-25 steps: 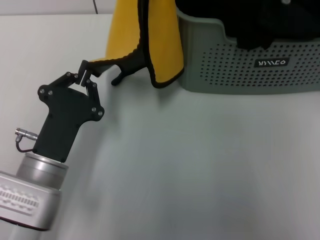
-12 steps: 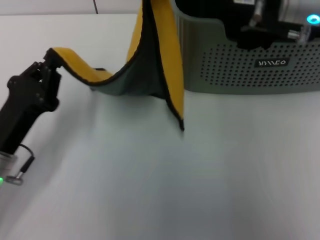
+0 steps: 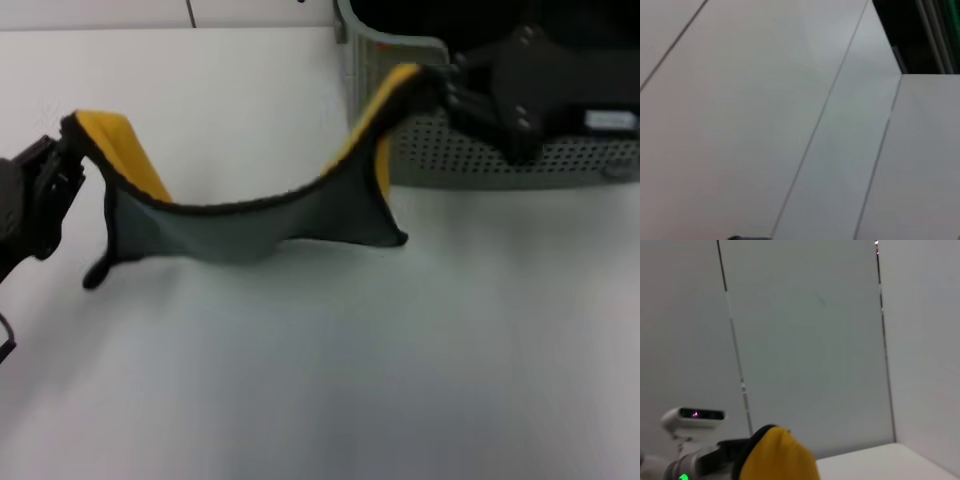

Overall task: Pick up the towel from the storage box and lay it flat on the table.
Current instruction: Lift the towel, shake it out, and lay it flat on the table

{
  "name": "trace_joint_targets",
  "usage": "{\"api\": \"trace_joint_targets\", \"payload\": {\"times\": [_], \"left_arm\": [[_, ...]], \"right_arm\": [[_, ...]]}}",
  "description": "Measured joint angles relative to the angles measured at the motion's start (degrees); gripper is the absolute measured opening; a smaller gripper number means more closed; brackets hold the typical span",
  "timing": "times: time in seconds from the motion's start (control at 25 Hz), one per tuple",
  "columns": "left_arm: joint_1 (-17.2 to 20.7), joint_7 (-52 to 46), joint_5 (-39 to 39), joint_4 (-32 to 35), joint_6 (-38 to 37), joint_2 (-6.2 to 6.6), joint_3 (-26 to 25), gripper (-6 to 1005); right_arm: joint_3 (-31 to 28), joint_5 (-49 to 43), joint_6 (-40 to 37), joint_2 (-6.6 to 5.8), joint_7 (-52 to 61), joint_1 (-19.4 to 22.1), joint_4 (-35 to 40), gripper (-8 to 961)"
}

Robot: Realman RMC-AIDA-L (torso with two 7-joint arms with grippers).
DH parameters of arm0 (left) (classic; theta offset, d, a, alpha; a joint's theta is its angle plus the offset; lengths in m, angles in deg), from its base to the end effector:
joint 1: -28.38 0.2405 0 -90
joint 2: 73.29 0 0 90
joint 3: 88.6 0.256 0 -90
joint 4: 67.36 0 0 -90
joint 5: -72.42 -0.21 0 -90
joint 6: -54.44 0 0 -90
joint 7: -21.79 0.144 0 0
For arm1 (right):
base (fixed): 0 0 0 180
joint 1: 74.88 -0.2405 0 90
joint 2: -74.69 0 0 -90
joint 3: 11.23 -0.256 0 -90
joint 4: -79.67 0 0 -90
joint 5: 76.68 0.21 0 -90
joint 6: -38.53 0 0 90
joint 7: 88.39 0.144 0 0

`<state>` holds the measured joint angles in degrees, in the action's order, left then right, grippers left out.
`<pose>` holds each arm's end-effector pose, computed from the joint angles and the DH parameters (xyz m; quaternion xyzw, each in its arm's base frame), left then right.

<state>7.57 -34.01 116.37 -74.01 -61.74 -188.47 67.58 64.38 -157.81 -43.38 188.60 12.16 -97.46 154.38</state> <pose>-0.2957 0.2328 0.0354 -0.7405 -0.2177 -0.5864 0.2460 0.1214 0.3275 0.0478 -0.9413 0.0692 0.3196 0.0841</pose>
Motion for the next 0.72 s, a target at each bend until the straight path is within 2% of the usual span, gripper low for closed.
{"api": "trace_joint_targets", "payload": {"times": [0.2, 0.32, 0.36, 0.4, 0.56, 0.72], "left_arm": [[1.0, -1.9, -4.9, -0.4, -0.6, 1.64, 0.0, 12], [1.3, -1.9, -8.8, 0.3, -0.7, 2.55, 0.4, 12], [1.3, -1.9, -10.2, 1.3, -0.8, 3.23, 1.3, 12], [1.3, -1.8, -10.5, 1.7, -0.8, 3.50, 1.7, 12], [1.8, -1.4, -12.5, 6.1, -1.0, 6.00, 6.4, 14], [3.8, 1.9, -15.5, 11.7, -1.2, 8.62, 6.8, 15]], "right_arm": [[-3.6, -0.5, -10.1, 0.05, 1.9, 5.1, 3.5, 19], [-6.1, -0.9, -15.7, 0.05, 2.9, 6.2, 3.6, 19], [-7.4, -1.0, -18.8, 0.13, 3.4, 6.5, 3.5, 20], [-7.4, -1.0, -18.8, 0.13, 3.4, 6.5, 3.5, 20], [-9.6, -0.6, -26.3, 0.32, 4.7, 7.2, 3.2, 20], [-12.2, 1.4, -34.5, 0.52, 4.8, 8.7, 2.9, 20]]}}
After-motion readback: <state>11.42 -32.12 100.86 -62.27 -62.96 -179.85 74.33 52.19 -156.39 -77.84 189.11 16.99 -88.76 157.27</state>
